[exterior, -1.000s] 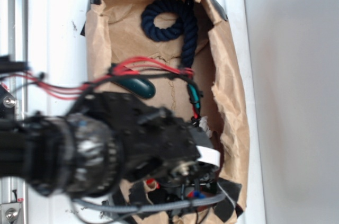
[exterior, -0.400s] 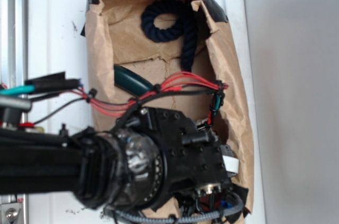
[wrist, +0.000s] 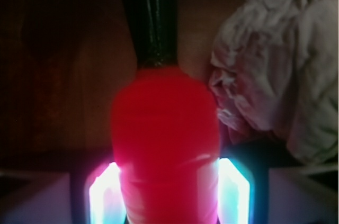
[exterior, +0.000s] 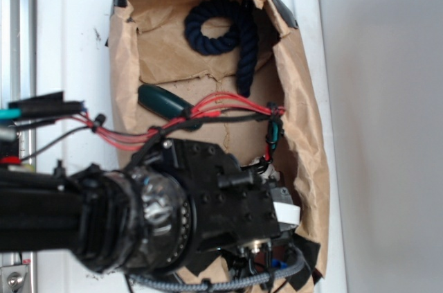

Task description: Grab the carrot.

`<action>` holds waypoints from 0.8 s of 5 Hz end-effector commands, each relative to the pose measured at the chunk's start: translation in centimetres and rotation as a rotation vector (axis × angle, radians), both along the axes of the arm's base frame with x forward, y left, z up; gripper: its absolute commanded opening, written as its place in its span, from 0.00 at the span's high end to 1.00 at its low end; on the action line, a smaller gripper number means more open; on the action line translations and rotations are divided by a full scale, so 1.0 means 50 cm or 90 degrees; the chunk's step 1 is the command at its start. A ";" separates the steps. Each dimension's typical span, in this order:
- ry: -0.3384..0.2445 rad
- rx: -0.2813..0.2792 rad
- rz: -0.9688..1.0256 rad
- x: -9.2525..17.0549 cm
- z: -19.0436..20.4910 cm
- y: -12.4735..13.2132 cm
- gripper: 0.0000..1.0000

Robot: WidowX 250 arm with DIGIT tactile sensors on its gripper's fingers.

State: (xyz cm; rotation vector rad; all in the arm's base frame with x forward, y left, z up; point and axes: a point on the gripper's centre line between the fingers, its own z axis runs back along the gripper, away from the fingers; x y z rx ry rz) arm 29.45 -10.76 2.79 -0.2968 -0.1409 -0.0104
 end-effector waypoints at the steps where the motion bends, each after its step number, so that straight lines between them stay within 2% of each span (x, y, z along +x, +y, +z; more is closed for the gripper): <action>1: -0.007 -0.022 0.087 0.021 0.120 0.100 1.00; 2: 0.007 -0.026 0.143 0.018 0.173 0.164 1.00; 3: -0.004 -0.022 0.150 -0.001 0.220 0.186 1.00; 4: -0.006 -0.001 0.163 -0.016 0.263 0.205 1.00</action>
